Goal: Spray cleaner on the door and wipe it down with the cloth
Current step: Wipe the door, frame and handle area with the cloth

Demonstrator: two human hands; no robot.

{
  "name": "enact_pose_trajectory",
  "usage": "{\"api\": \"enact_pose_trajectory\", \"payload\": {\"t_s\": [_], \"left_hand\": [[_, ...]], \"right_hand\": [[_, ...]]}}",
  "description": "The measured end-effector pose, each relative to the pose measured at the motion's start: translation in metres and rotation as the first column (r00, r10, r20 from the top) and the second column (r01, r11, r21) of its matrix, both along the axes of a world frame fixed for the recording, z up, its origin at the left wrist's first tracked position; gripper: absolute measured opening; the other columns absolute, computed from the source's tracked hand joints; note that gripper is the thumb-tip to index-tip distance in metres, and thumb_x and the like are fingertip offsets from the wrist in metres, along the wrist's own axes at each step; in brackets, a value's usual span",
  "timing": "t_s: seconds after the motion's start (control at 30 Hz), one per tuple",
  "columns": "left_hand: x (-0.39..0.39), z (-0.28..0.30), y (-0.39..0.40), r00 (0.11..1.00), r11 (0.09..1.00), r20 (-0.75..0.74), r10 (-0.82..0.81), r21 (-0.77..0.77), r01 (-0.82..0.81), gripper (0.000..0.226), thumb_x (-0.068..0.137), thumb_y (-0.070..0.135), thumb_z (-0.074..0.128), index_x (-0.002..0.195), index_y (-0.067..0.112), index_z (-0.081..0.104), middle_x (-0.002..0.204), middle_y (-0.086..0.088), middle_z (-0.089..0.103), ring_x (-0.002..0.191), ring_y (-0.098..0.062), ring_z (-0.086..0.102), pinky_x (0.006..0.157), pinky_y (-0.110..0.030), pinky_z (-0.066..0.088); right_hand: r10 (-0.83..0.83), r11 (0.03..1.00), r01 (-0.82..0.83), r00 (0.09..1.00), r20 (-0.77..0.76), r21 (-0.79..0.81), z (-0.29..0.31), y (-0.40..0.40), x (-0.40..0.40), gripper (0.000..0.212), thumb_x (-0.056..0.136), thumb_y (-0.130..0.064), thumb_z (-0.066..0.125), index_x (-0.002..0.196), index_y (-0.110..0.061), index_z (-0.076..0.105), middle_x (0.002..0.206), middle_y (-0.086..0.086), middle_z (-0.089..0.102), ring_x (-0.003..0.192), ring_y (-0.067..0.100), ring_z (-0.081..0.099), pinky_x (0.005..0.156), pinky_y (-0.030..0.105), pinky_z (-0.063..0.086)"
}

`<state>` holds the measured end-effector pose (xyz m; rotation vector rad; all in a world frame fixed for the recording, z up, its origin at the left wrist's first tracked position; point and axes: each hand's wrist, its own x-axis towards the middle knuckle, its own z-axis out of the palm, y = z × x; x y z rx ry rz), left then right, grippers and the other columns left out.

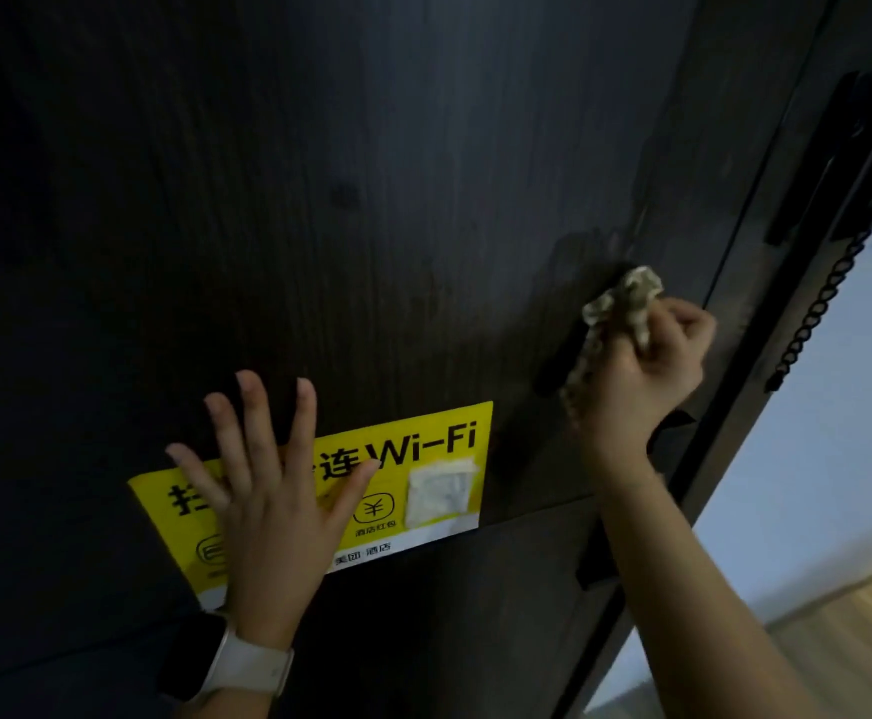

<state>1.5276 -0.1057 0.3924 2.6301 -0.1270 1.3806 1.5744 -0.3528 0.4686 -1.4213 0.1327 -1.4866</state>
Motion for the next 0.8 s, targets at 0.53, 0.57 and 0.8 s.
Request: {"api": "enact_pose_trajectory", "payload": {"t_s": [0.53, 0.57, 0.8], "left_hand": [[-0.027, 0.074, -0.033, 0.987, 0.992, 0.104, -0.119, -0.036, 0.123, 0.081, 0.089, 0.051, 0.054, 0.154, 0.021, 0.016, 0.161, -0.010, -0.008, 0.149, -0.028, -0.011, 0.117, -0.058, -0.003], [-0.023, 0.085, -0.031, 0.988, 0.992, 0.104, -0.113, -0.044, 0.118, 0.081, 0.091, 0.050, 0.055, 0.155, 0.020, 0.015, 0.161, -0.010, -0.008, 0.149, -0.028, -0.011, 0.117, -0.058, -0.003], [0.002, 0.103, -0.019, 0.998, 0.999, 0.053, -0.034, 0.017, 0.033, 0.088, 0.090, 0.057, 0.051, 0.155, 0.017, 0.006, 0.161, -0.010, -0.012, 0.148, -0.026, -0.015, 0.116, -0.058, -0.006]], "right_hand": [[-0.110, 0.990, 0.112, 0.993, 0.033, -0.088, 0.060, -0.004, 0.010, 0.022, 0.073, 0.004, 0.044, 0.086, 0.006, 0.061, 0.101, 0.007, 0.045, 0.094, 0.029, 0.050, 0.083, 0.033, 0.043], [-0.094, 0.992, 0.097, 0.995, 0.037, -0.077, 0.066, 0.010, 0.010, 0.025, 0.071, 0.008, 0.043, 0.088, 0.005, 0.062, 0.102, 0.011, 0.046, 0.095, 0.030, 0.048, 0.086, 0.030, 0.040], [0.089, 0.477, 0.100, 0.983, 0.161, -0.873, 0.041, 0.068, -0.017, 0.037, 0.084, 0.012, 0.054, 0.114, -0.005, 0.066, 0.108, 0.005, 0.053, 0.096, 0.022, 0.050, 0.082, 0.028, 0.042]]}}
